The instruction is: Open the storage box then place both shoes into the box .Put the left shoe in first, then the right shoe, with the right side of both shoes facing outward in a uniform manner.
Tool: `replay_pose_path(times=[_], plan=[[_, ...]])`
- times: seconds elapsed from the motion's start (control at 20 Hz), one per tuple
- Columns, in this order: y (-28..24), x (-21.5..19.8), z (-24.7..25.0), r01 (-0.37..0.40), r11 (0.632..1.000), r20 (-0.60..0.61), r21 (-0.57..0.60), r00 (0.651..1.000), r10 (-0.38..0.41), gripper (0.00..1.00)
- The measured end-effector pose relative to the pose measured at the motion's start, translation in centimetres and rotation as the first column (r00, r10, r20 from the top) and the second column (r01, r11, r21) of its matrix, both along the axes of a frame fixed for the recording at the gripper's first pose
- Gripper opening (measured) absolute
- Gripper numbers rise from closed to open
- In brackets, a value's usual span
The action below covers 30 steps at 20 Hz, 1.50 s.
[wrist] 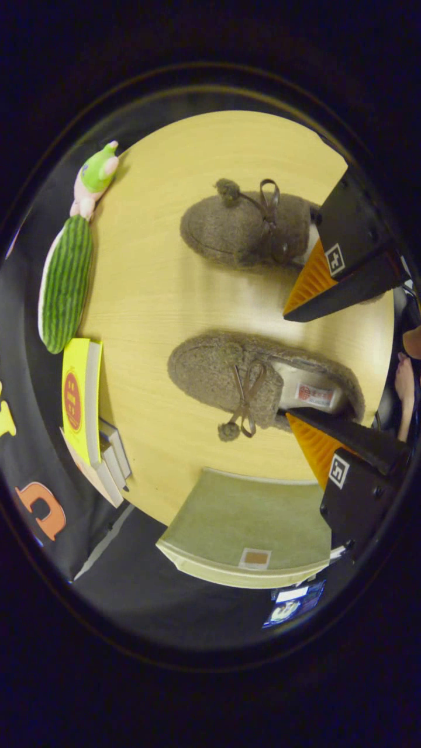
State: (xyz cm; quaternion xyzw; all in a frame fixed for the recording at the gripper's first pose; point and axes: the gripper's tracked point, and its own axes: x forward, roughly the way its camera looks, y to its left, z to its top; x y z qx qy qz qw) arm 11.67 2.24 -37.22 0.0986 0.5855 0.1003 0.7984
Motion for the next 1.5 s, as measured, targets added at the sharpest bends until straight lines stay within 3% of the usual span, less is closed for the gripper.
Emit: replay_pose_path(times=[0.25,0.4,0.45,0.75,1.0,1.5], plan=[[0.6,-0.1,-1.7,0.038,0.996,-0.077,0.077,0.996,-0.032,0.60],[1.2,-0.5,-2.1,0.060,0.992,-0.114,0.107,0.992,-0.047,0.45],[1.1,-0.5,-2.3,0.082,0.991,-0.118,0.105,0.991,-0.070,0.33],[2.7,-2.3,-1.3,0.165,0.966,-0.173,0.201,0.976,-0.131,0.06],[4.5,-4.2,3.4,0.211,0.934,-0.120,0.289,0.976,-0.184,0.06],[9.8,-7.7,19.1,0.104,0.924,0.083,0.367,0.986,-0.144,0.06]])
